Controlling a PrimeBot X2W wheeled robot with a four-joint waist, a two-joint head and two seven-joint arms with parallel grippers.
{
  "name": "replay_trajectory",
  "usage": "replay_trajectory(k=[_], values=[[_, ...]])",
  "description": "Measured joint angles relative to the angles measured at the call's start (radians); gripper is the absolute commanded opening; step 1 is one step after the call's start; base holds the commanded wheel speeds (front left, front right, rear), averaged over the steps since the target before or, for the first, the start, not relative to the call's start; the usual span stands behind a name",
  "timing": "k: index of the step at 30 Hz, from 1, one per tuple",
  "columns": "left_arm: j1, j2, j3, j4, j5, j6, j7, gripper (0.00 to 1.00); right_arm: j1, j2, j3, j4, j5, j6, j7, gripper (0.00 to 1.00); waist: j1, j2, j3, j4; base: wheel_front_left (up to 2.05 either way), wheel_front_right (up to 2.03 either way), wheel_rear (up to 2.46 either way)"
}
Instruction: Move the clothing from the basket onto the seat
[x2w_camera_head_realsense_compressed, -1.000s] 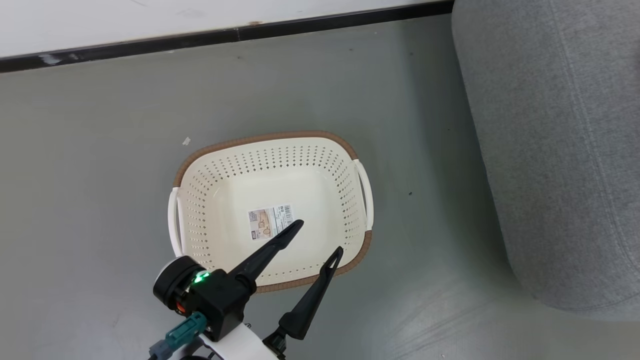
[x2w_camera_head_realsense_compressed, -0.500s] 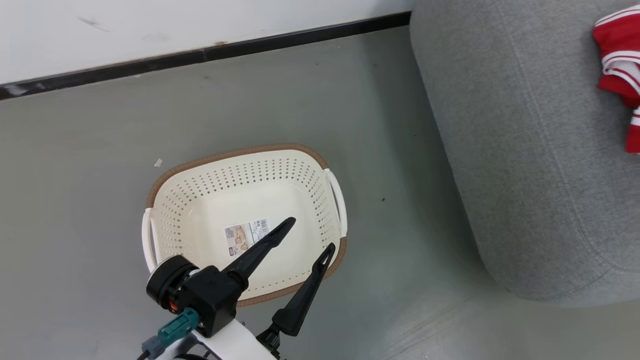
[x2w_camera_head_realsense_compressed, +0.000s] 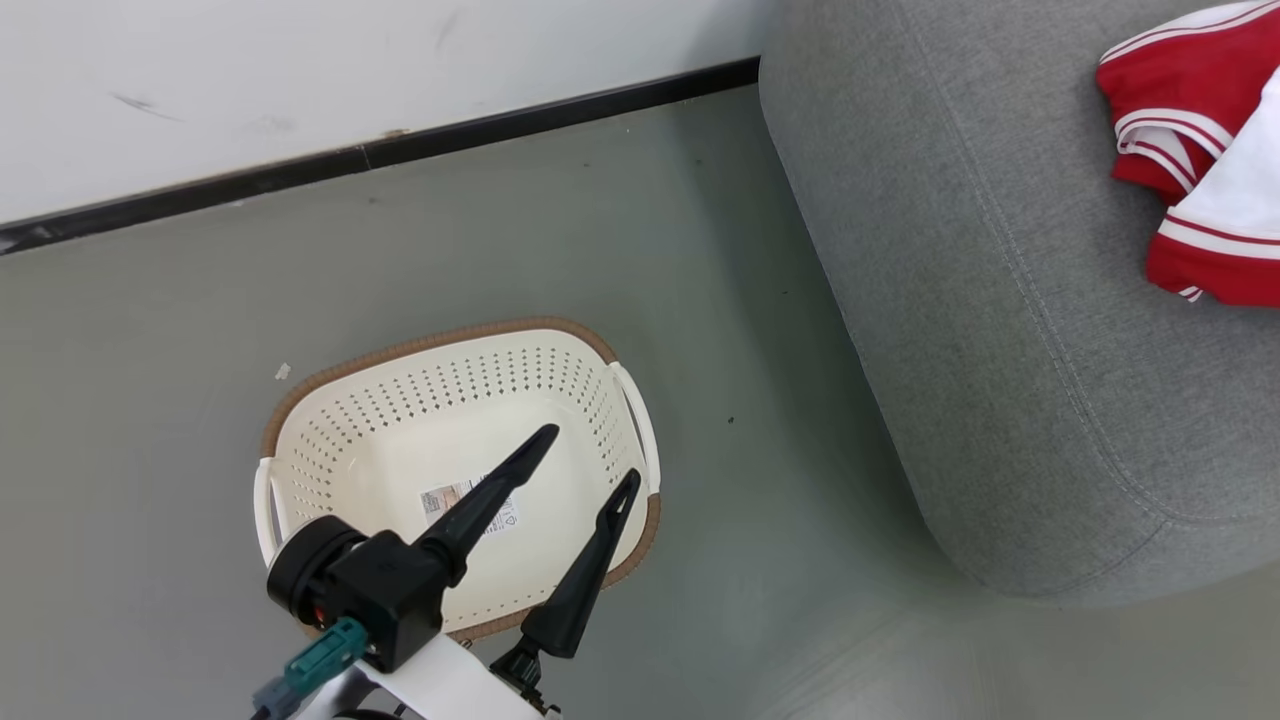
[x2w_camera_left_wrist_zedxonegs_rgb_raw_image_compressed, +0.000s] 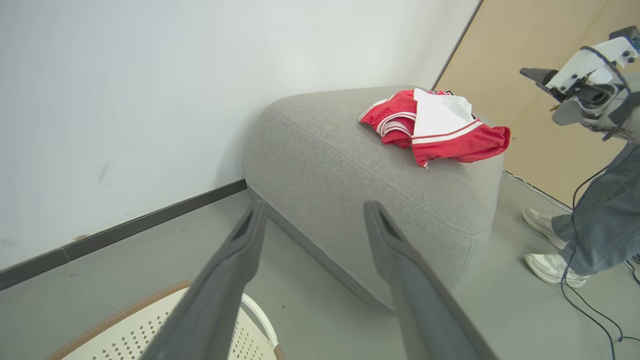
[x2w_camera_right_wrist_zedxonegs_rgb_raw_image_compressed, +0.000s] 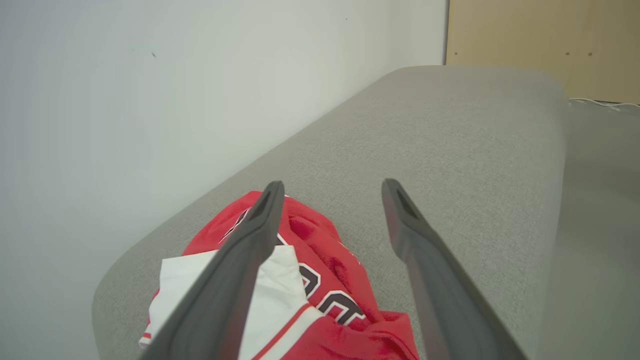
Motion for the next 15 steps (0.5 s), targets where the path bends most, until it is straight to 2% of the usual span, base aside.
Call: replay_trajectory(k=[5, 15], values=[[0.003, -0.007, 0.027, 0.002, -0.001, 0.013, -0.029, 1.00, 0.020, 0.033, 0.140, -0.069, 0.012, 0.000, -0.025, 1.00, 0.0000, 0.0000, -0.025, 0.002, 0.00, 0.00, 0.00], [0.045, -0.003, 0.125, 0.033, 0.005, 0.076, -0.103, 1.00, 0.097, 0.145, 0.473, -0.230, 0.007, 0.000, -0.058, 1.00, 0.0000, 0.0000, -0.080, 0.039, 0.00, 0.00, 0.00]])
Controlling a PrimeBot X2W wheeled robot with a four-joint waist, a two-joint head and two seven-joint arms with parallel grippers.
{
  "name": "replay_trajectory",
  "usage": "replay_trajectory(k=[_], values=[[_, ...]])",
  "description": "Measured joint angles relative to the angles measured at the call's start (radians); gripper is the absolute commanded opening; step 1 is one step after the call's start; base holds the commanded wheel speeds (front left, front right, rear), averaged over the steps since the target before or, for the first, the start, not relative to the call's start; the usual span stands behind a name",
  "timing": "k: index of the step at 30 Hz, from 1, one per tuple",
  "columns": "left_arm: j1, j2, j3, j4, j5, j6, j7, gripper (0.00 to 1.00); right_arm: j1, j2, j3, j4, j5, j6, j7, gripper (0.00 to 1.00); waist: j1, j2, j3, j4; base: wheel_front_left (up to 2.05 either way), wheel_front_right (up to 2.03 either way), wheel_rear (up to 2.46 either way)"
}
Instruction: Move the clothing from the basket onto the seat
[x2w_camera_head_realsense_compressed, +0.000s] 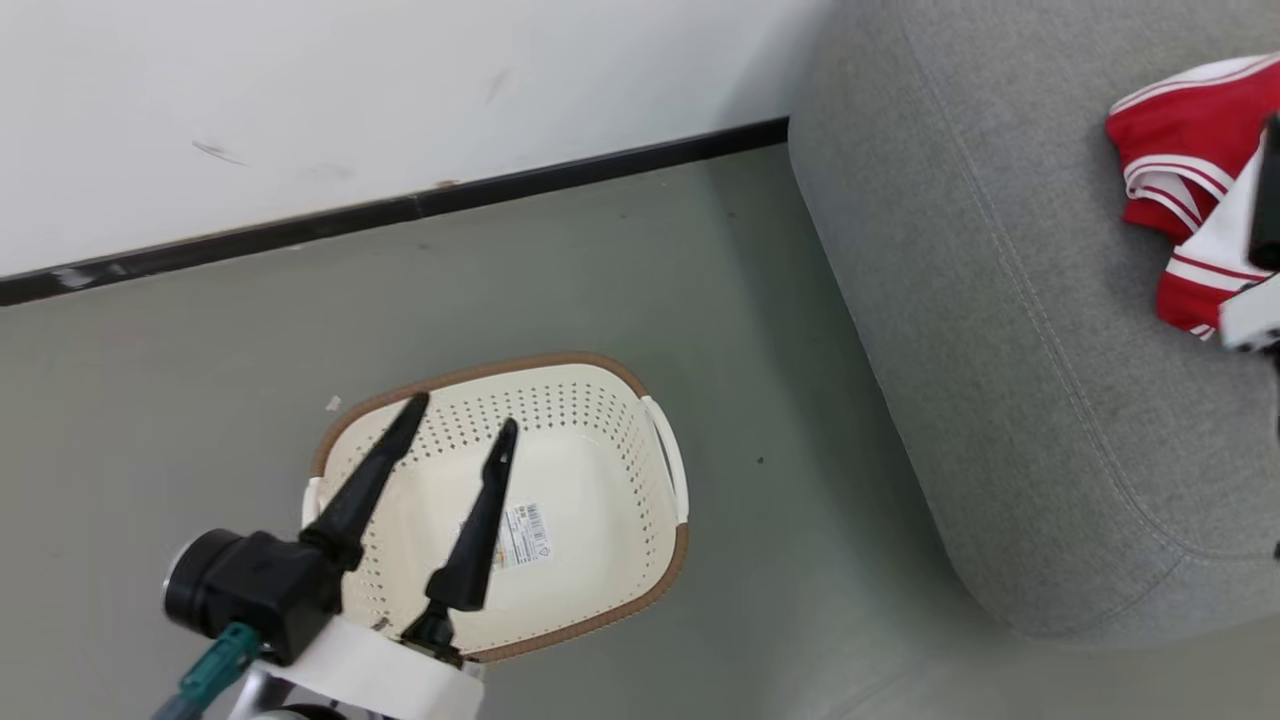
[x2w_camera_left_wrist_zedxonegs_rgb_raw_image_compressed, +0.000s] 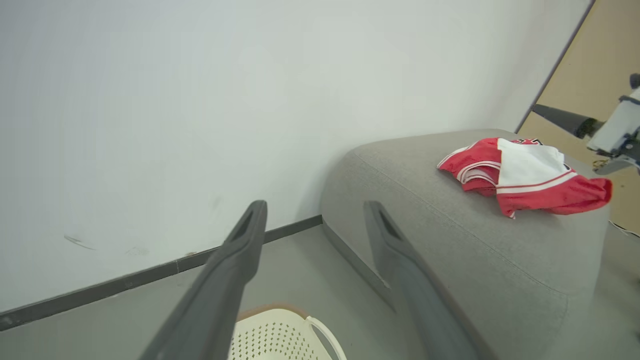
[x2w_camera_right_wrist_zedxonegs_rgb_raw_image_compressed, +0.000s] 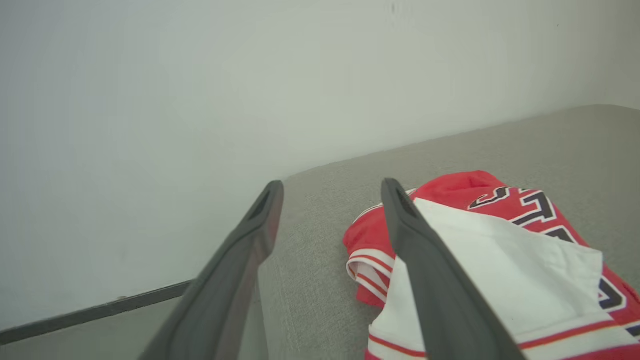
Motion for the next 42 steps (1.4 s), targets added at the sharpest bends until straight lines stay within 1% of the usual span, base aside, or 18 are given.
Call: replay_trajectory(k=[2, 9, 15, 16, 18, 21, 25, 29, 33, 42], values=[[0.010, 0.000, 0.022, 0.006, 0.000, 0.013, -0.016, 1.00, 0.025, 0.002, 0.057, -0.023, -0.013, 0.000, 0.000, 1.00, 0.0000, 0.0000, -0.011, 0.011, 0.00, 0.00, 0.00], [0.048, -0.012, 0.104, 0.028, -0.002, 0.068, -0.084, 1.00, 0.080, 0.031, 0.203, -0.091, -0.016, 0.000, -0.010, 1.00, 0.0000, 0.0000, -0.051, 0.058, 0.00, 0.00, 0.00], [0.094, -0.022, 0.138, 0.058, -0.009, 0.098, -0.122, 1.00, 0.128, 0.048, 0.267, -0.123, -0.015, 0.000, -0.017, 1.00, 0.0000, 0.0000, -0.086, 0.103, 0.00, 0.00, 0.00], [0.094, -0.022, 0.138, 0.058, -0.009, 0.098, -0.122, 1.00, 0.128, 0.048, 0.267, -0.123, -0.015, 0.000, -0.017, 1.00, 0.0000, 0.0000, -0.086, 0.103, 0.00, 0.00, 0.00], [0.106, -0.028, 0.148, 0.065, -0.014, 0.109, -0.135, 1.00, 0.149, 0.051, 0.280, -0.138, -0.013, 0.000, -0.017, 1.00, 0.0000, 0.0000, -0.105, 0.125, 0.00, 0.00, 0.00], [0.122, -0.030, 0.157, 0.076, -0.022, 0.109, -0.145, 1.00, 0.173, 0.053, 0.291, -0.158, -0.002, 0.000, -0.018, 1.00, 0.0000, 0.0000, -0.123, 0.147, 0.00, 0.00, 0.00], [0.129, -0.036, 0.170, 0.082, -0.049, 0.109, -0.156, 1.00, 0.215, 0.073, 0.297, -0.181, 0.011, 0.000, -0.021, 1.00, 0.0000, 0.0000, -0.147, 0.175, 0.00, 0.00, 0.00], [0.141, -0.034, 0.181, 0.101, -0.050, 0.108, -0.161, 1.00, 0.268, 0.093, 0.305, -0.193, 0.012, 0.000, -0.026, 1.00, 0.0000, 0.0000, -0.171, 0.201, 0.00, 0.00, 0.00], [0.151, -0.029, 0.181, 0.129, -0.053, 0.108, -0.162, 1.00, 0.321, 0.111, 0.306, -0.203, 0.012, 0.000, -0.026, 1.00, 0.0000, 0.0000, -0.195, 0.223, 0.00, 0.00, 0.00], [0.183, -0.026, 0.188, 0.194, -0.060, 0.099, -0.166, 1.00, 0.455, 0.121, 0.288, -0.222, -0.018, 0.000, -0.026, 1.00, 0.0000, 0.0000, -0.244, 0.263, 0.00, 0.00, 0.00]])
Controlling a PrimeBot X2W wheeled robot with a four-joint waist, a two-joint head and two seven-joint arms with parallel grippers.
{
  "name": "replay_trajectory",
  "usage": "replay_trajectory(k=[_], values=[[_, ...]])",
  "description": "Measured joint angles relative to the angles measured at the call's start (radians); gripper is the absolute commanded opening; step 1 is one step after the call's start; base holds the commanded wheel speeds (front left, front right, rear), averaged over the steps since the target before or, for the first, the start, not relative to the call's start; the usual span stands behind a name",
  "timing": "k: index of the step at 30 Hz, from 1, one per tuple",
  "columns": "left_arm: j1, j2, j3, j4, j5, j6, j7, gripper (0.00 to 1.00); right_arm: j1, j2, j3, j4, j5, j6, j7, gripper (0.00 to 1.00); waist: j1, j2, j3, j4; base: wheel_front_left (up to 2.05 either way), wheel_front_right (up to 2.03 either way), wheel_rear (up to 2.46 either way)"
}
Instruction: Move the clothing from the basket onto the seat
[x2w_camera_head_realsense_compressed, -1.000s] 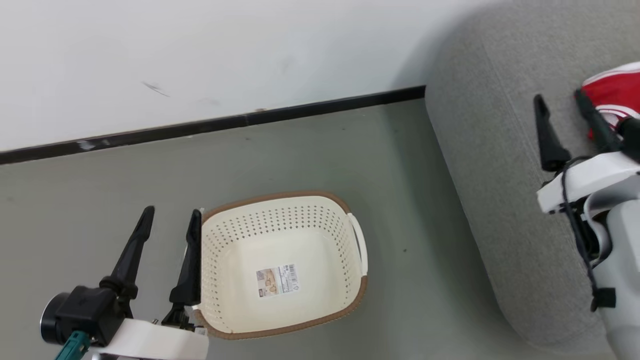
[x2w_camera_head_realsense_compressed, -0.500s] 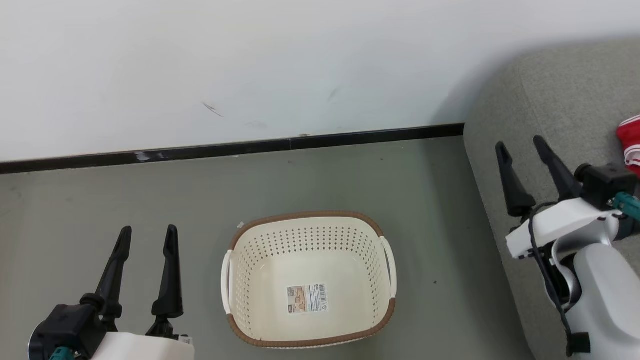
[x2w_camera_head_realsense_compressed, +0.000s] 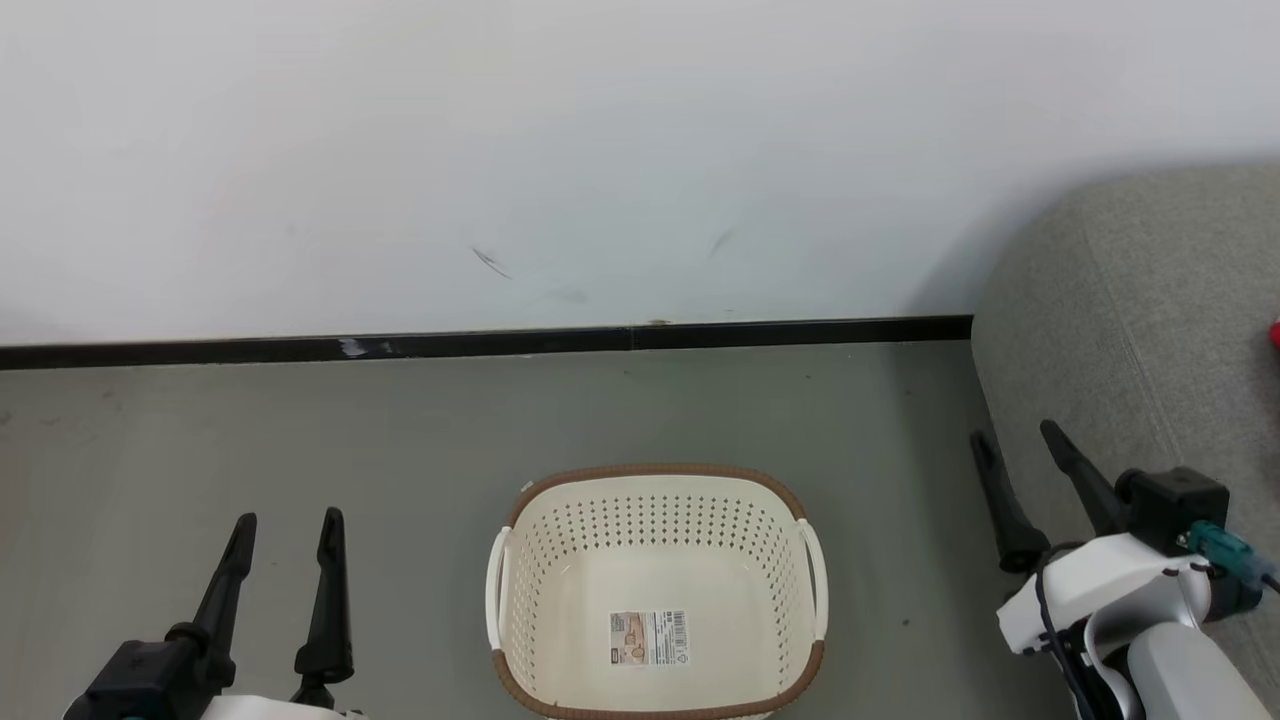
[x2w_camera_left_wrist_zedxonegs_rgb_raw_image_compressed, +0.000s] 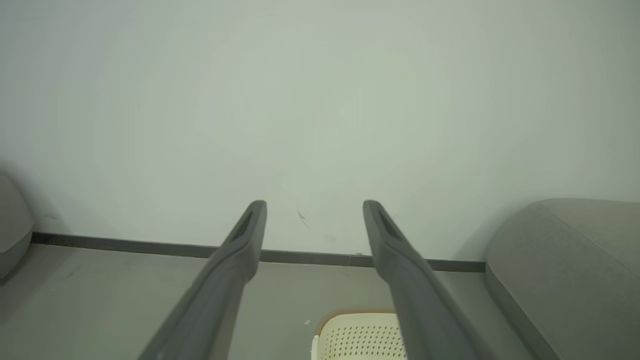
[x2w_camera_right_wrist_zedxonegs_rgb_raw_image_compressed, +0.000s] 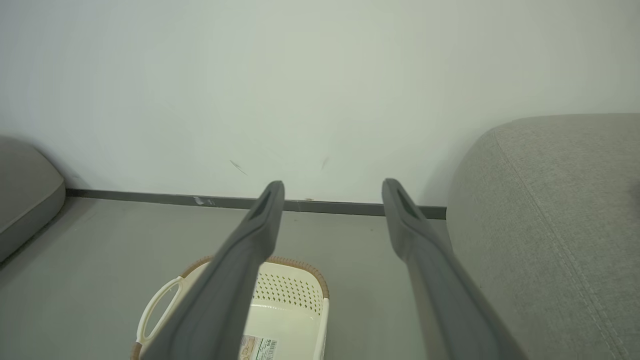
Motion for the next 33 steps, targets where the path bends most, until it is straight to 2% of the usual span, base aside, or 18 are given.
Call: replay_trajectory(k=[8, 29, 30, 33], values=[[0.017, 0.003, 0.000, 0.027, -0.007, -0.018, -0.007, 1.00, 0.089, 0.039, -0.012, -0.033, -0.018, 0.000, 0.000, 1.00, 0.0000, 0.0000, -0.035, 0.025, 0.00, 0.00, 0.00], [0.038, 0.018, 0.004, 0.076, -0.007, -0.027, -0.012, 1.00, 0.201, 0.065, -0.047, -0.128, -0.053, 0.000, -0.001, 1.00, 0.0000, 0.0000, -0.079, 0.041, 0.00, 0.00, 0.00], [0.039, 0.023, 0.001, 0.076, -0.007, -0.038, -0.012, 0.00, 0.205, 0.066, -0.048, -0.130, -0.053, 0.000, -0.001, 0.00, 0.0000, 0.0000, -0.079, 0.040, 0.00, 0.00, 0.00], [0.042, 0.003, -0.010, 0.107, -0.006, -0.040, -0.011, 0.00, 0.221, 0.075, -0.045, -0.102, -0.052, 0.000, 0.000, 0.00, 0.0000, 0.0000, -0.079, 0.040, 0.00, 0.00, 0.00]])
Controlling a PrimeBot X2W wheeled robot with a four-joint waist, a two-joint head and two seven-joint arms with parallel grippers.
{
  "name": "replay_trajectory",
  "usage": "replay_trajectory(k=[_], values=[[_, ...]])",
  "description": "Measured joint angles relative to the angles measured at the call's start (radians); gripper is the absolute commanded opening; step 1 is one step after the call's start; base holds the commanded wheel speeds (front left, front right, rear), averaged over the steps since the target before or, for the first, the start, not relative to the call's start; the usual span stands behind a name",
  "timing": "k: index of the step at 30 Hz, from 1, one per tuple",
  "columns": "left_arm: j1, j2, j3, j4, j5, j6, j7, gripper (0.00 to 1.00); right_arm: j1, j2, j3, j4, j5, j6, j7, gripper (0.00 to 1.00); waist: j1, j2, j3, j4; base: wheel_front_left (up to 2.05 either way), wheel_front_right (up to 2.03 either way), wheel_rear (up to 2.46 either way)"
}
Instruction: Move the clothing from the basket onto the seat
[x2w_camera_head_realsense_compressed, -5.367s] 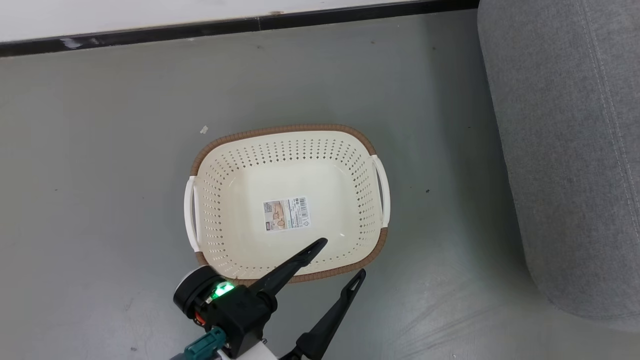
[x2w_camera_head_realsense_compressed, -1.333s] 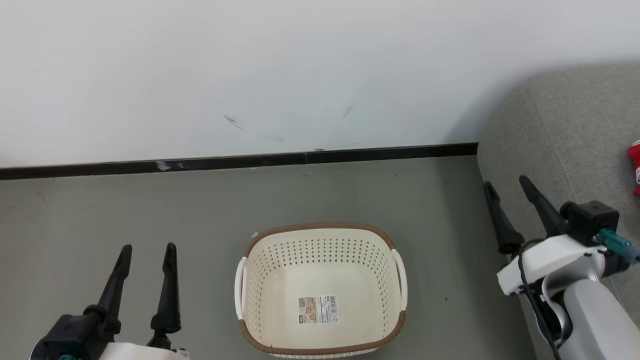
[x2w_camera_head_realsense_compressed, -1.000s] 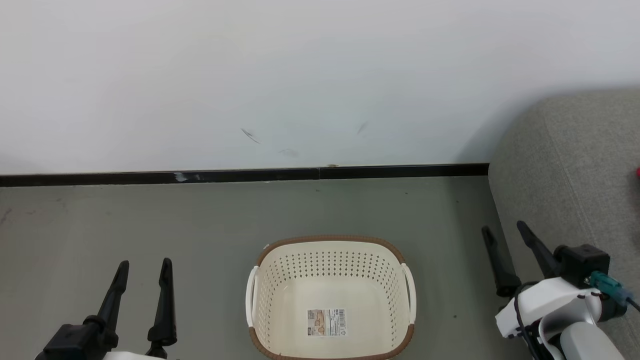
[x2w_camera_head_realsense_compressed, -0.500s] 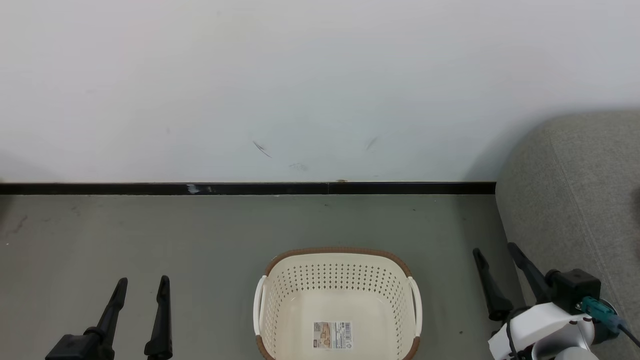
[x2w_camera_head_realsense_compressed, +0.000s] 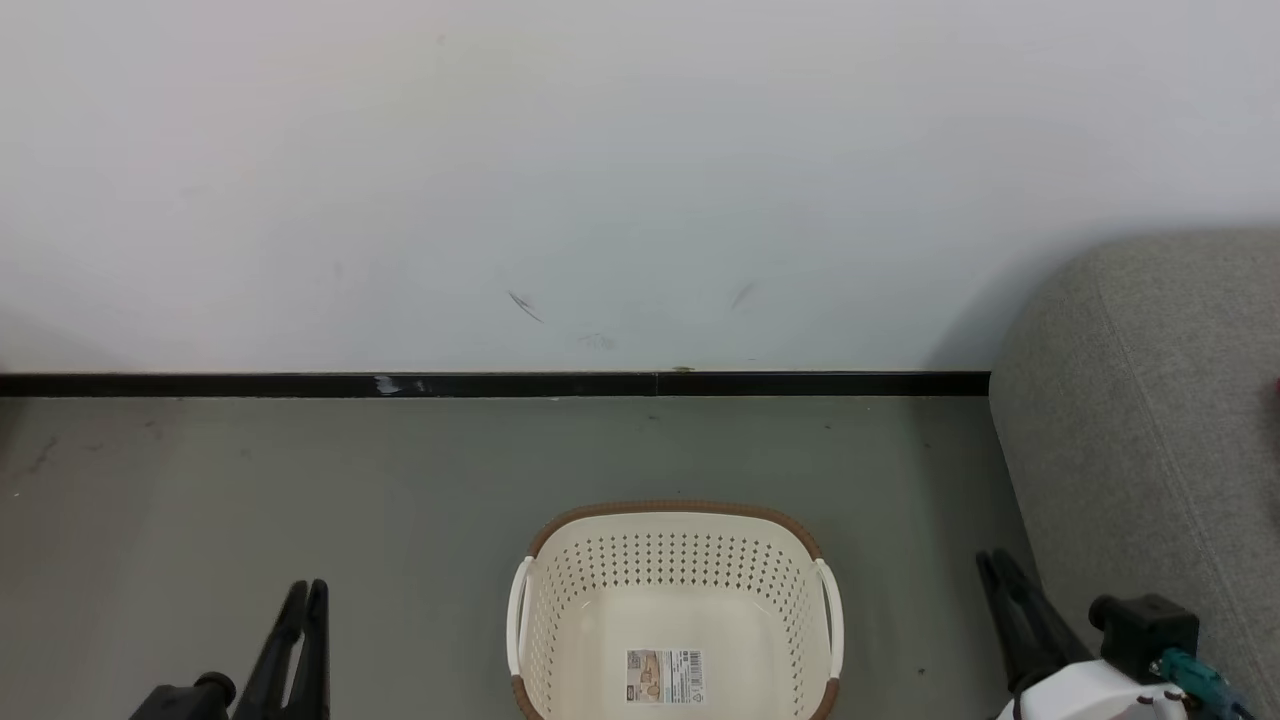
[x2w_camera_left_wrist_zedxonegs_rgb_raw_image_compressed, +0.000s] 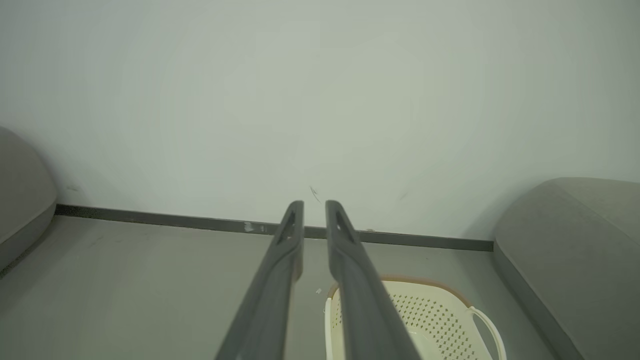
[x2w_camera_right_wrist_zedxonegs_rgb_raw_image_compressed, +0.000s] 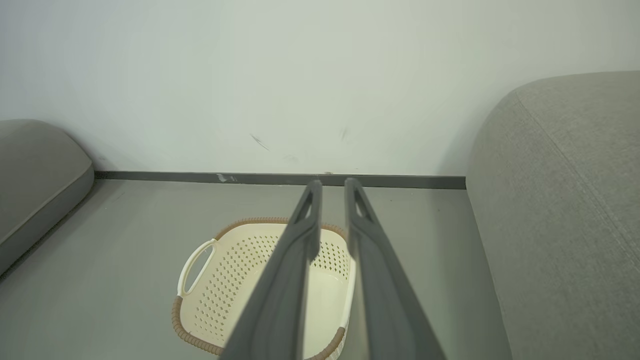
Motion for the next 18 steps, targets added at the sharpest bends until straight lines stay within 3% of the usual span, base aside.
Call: replay_trajectory(k=[8, 18], values=[[0.017, -0.038, -0.016, 0.032, -0.032, -0.005, 0.005, 0.00, 0.034, 0.015, 0.000, 0.040, 0.032, 0.000, 0.002, 0.00, 0.0000, 0.0000, 0.001, 0.000, 0.00, 0.00, 0.00], [0.016, -0.054, 0.013, 0.041, -0.170, -0.031, 0.037, 0.00, 0.017, 0.015, -0.026, 0.045, 0.211, 0.000, 0.050, 0.00, 0.0001, 0.0000, 0.001, -0.005, 0.00, 0.00, 0.00]])
